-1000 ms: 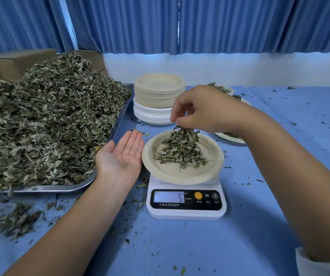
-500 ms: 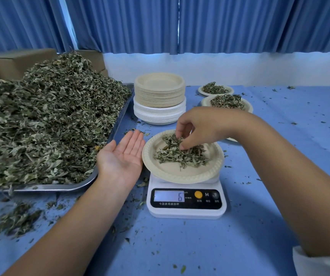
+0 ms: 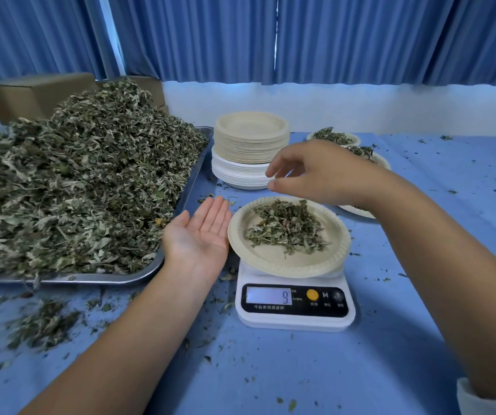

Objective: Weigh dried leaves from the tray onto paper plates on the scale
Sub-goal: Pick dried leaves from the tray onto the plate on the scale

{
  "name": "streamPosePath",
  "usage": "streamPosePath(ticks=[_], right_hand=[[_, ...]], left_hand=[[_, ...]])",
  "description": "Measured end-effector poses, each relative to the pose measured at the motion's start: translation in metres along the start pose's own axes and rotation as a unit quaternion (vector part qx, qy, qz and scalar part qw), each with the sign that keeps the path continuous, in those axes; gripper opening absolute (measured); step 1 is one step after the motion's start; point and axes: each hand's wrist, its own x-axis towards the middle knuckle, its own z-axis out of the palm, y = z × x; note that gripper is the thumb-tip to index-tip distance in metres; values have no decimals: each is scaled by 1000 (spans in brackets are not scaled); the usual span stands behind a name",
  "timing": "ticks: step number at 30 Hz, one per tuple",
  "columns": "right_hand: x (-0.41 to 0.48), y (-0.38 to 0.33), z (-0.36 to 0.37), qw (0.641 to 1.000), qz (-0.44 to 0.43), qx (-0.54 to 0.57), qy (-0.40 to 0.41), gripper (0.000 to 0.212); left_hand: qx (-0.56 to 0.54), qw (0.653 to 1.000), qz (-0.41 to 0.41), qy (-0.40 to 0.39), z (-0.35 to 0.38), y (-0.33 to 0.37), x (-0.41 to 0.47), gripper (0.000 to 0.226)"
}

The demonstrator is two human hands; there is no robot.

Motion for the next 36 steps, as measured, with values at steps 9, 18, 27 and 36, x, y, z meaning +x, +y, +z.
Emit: streamPosePath(ticks=[9, 18, 27, 36], right_hand=[[32, -34, 36, 997, -70, 4, 26, 9], [97, -106, 89, 971, -180, -83, -132, 19], [111, -119, 109, 949, -206, -142, -194, 23], [112, -123, 123, 938, -174, -140, -265, 69]], left_hand=[[-24, 1000, -19, 9, 1, 1, 1, 48], [-69, 997, -40, 14, 0, 5, 7, 47], [-117, 992, -51, -15, 0, 6, 6, 32], [-145, 989, -35, 4, 2, 7, 2, 40]])
